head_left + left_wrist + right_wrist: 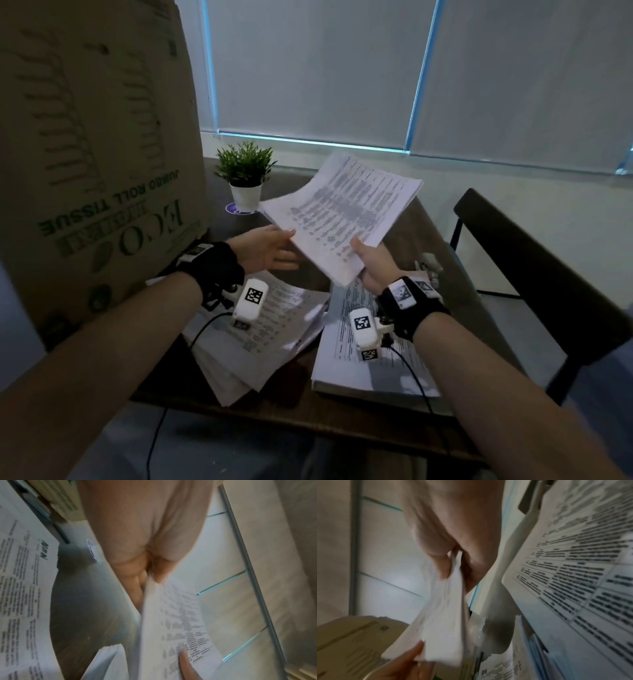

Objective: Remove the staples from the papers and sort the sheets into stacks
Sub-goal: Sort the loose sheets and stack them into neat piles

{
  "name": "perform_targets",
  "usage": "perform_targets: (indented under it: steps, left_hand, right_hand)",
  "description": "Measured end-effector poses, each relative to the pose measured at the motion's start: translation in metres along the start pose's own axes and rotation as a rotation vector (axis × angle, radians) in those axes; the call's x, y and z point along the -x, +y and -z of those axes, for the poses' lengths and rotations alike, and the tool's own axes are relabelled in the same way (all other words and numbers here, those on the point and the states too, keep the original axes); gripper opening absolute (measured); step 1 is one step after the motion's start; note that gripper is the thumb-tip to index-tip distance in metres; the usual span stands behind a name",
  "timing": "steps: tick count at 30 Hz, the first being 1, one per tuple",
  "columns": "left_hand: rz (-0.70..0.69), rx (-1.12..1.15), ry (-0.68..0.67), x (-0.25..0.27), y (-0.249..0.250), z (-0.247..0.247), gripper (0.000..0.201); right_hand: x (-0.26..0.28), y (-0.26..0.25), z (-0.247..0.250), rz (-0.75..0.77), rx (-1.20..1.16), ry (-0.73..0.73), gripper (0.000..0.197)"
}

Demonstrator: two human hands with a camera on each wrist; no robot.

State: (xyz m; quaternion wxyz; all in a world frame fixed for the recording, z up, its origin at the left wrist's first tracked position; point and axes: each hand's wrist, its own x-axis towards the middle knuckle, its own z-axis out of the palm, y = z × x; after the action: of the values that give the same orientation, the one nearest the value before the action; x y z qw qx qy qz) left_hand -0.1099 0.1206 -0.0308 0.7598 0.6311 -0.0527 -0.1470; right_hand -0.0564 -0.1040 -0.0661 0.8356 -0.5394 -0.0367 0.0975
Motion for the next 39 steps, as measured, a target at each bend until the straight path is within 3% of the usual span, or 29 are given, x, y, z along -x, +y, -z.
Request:
perform_targets:
  steps: [1,3,6,8,11,13,14,17,19,21,23,26,29,32,33,35,36,38,39]
  left_hand:
    - [-0.069,0.025,0.166,0.000,0.001,-0.002,0.027]
    - [-0.159,-0.036,0.479,0.003,0.004,0.005,0.023]
    - [-0.139,-0.194,0.774,0.023,0.016,0.033,0.007]
    - [-0.131,-0.375,0.884,0.042,0.022,0.047,0.009]
    - [-0.244,-0.500,0.882,0.058,0.025,0.056,0.007]
    - [-0.216,-0.631,0.832,0.060,0.028,0.062,0.009]
    - [-0.157,-0.684,0.823,0.060,0.031,0.065,0.010]
    - [-0.041,-0.824,0.870,0.063,0.041,0.069,0.016]
    - [-0.046,-0.907,0.951,0.067,0.043,0.073,0.033]
    - [-0.022,-0.945,0.979,0.077,0.038,0.071,0.032]
    - [0.108,-0.895,0.886,0.087,0.023,0.073,0.023]
    - [0.451,-0.727,0.757,0.110,-0.010,0.072,0.030]
    - [0.642,-0.541,0.671,0.125,-0.044,0.076,0.043]
    - [0.557,-0.166,0.622,0.122,-0.059,0.073,0.039]
    - [0.530,-0.117,0.624,0.120,-0.061,0.070,0.039]
    - [0.486,-0.203,0.713,0.117,-0.067,0.067,0.039]
    - [0.456,-0.281,0.772,0.116,-0.072,0.068,0.041]
    - [0.451,-0.409,0.837,0.114,-0.080,0.071,0.044]
    - [0.452,-0.459,0.847,0.115,-0.081,0.070,0.044]
  right_hand:
    - [0.003,0.000,-0.008,-0.022,0.039,-0.053,0.047]
    - [0.006,-0.007,-0.013,-0.019,0.066,-0.097,0.047]
    - [0.002,-0.033,-0.003,0.116,-0.070,0.068,0.060]
    - [0.002,-0.054,0.003,0.191,0.094,0.130,0.080]
    - [0.011,-0.064,-0.014,0.027,0.475,-0.129,0.116]
    - [0.018,-0.055,-0.038,-0.081,0.564,-0.287,0.117]
    - [0.019,-0.047,-0.049,-0.071,0.626,-0.331,0.109]
    - [0.017,-0.025,-0.073,0.023,0.858,-0.362,0.055]
    - [0.011,-0.007,-0.075,-0.002,0.807,-0.290,0.041]
    - [0.010,0.012,-0.078,-0.035,0.867,-0.242,0.038]
    - [0.008,0.029,-0.082,-0.065,1.052,-0.231,0.036]
    - [0.011,0.034,-0.089,-0.101,1.503,-0.268,0.037]
    - [0.017,0.034,-0.097,-0.237,1.654,-0.379,0.040]
    - [0.007,0.047,-0.098,-0.354,1.708,-0.435,0.071]
    - [-0.005,0.056,-0.097,-0.360,1.678,-0.415,0.069]
    - [-0.010,0.063,-0.098,-0.381,1.713,-0.418,0.035]
    - [-0.005,0.061,-0.103,-0.413,1.705,-0.436,0.031]
    - [0.013,0.061,-0.111,-0.454,1.708,-0.471,0.057]
    - [0.020,0.061,-0.114,-0.431,1.714,-0.490,0.060]
